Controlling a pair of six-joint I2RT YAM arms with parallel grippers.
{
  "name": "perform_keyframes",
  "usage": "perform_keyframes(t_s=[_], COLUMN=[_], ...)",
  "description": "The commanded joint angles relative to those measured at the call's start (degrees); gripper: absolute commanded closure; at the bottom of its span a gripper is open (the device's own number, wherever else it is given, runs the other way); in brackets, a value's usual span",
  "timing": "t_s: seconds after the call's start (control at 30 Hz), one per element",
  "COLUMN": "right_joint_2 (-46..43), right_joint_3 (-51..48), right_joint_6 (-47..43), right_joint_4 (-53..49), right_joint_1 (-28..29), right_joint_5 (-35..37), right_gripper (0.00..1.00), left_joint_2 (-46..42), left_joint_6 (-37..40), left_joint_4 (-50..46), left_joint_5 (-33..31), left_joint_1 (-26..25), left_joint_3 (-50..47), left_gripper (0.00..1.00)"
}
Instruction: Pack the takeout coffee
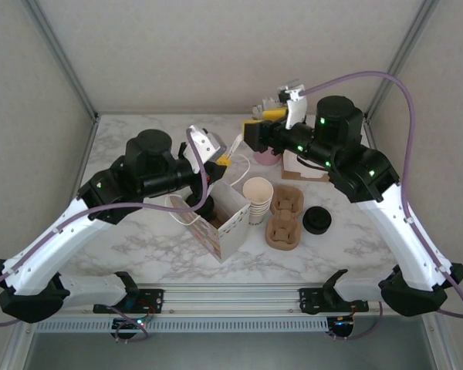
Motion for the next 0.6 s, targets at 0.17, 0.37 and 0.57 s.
perform_keyframes(t_s=[0.17,0.37,0.57], right_joint_2=[-7.6,-8.4,-10.5], right_joint_3=[-10.0,-12.5,-16.6], right_joint_6=[5.1,11.0,14.1], right_joint_4=[5.6,-1.8,-5.2], right_joint_1=[0.3,0.2,0.2], right_joint_5=[21.4,31.5,37.8], right_gripper=[0.24,0.24,0.24], left_joint_2=[-4.5,-6.0,-9.0], left_joint_6=[-5.5,-6.3,-6.5], left_joint_4=[20.3,25.0,26.8], left_joint_5=[-6.9,-13.5,-13.6], left_joint_1=[-1.1,-1.2,-1.2], left_joint_3=[-13.1,-18.9,-22.5], left_gripper=[1.00,0.91,0.69])
